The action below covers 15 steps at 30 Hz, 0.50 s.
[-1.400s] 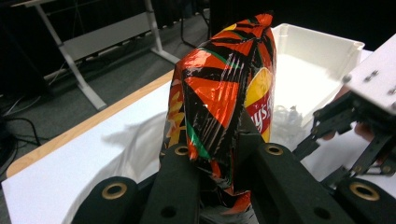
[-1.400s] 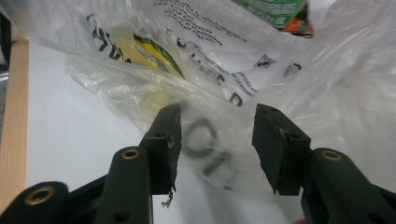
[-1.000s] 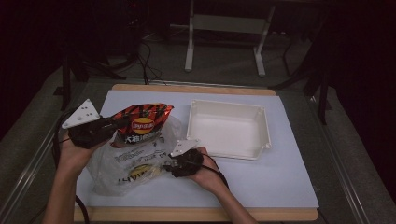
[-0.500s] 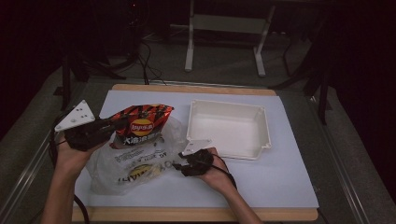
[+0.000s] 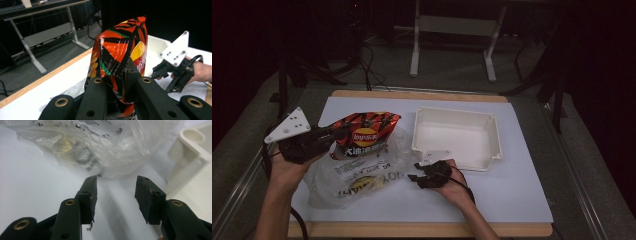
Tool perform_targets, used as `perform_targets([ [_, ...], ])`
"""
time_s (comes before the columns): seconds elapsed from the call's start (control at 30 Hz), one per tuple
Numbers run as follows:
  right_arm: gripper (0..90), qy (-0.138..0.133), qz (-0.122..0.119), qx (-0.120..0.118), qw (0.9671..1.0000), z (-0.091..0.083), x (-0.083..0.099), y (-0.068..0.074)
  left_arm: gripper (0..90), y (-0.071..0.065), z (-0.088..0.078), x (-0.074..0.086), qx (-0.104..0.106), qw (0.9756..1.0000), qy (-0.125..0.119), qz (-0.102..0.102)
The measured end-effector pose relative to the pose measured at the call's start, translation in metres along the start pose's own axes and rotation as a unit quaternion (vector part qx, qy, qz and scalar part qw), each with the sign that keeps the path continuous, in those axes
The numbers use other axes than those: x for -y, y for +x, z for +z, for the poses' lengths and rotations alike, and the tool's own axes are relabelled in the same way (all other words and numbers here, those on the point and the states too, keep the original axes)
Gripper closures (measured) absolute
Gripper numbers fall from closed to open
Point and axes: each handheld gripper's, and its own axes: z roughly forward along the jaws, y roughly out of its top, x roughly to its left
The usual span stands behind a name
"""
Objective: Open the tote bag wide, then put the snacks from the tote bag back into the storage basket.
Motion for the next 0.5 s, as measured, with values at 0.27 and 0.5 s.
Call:
perform_targets([
  [0.27,52.1,0.001,0.007,0.006,1.0000,-0.007,0.012,-0.004,84.4,0.001,0.003,-0.006,0.004,1.0000,-0.002,0.004],
  [0.5,51.4,-0.002,0.016,0.010,0.9998,-0.015,0.023,-0.009,84.4,0.006,0.001,-0.011,0.010,0.9998,-0.016,-0.003],
])
